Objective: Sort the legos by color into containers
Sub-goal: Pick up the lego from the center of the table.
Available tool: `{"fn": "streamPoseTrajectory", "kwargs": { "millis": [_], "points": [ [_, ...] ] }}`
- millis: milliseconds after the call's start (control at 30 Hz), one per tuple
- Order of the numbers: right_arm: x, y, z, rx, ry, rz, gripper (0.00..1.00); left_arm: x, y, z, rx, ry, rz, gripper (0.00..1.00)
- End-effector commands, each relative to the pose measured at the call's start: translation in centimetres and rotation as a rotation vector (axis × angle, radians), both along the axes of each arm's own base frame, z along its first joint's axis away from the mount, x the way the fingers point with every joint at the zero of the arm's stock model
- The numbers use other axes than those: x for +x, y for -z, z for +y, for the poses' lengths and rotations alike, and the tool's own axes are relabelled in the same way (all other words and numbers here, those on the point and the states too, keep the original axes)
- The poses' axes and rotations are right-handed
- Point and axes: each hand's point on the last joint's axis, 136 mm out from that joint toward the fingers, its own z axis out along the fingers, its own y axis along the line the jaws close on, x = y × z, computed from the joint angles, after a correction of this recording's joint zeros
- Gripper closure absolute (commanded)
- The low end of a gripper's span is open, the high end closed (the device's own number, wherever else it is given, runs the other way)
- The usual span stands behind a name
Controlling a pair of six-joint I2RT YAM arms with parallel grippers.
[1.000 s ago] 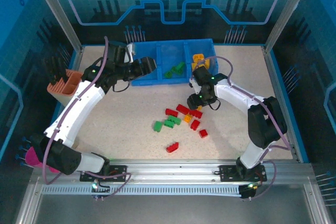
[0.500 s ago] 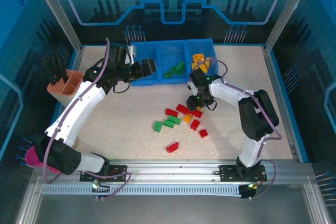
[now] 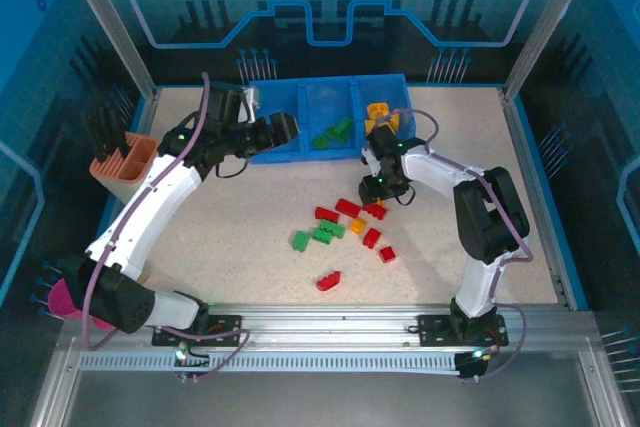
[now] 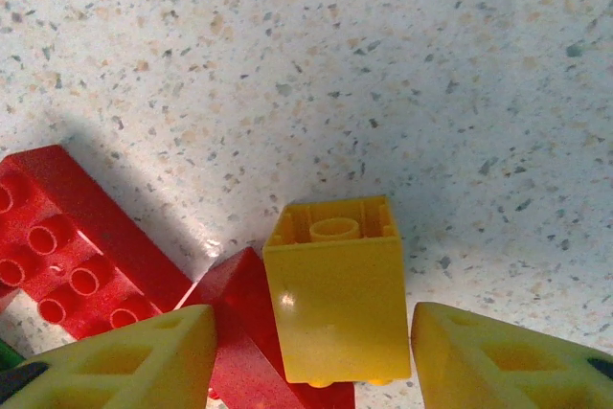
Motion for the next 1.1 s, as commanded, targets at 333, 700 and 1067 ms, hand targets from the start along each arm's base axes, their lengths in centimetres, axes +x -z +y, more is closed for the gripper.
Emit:
{"fn": "streamPoseTrajectory", "kwargs": {
  "millis": [333, 700, 1067],
  "points": [
    [0.5, 0.8, -1.2, 0.091, 0.074, 0.031, 0.40, 0.4, 0.6, -0.3, -0.030, 0.009, 0.023, 0.17],
    [1.5, -0.8, -1.4, 0.168, 0.111, -0.007, 0.45, 0.7, 0.7, -0.3, -0.030, 0.001, 0.025, 0.16],
    [3.1, -0.8, -1.3, 0.237, 0.146, -0.015, 0.33, 1.2, 0.7, -0.7, -0.048, 0.000, 0.027, 0.15]
  ]
}}
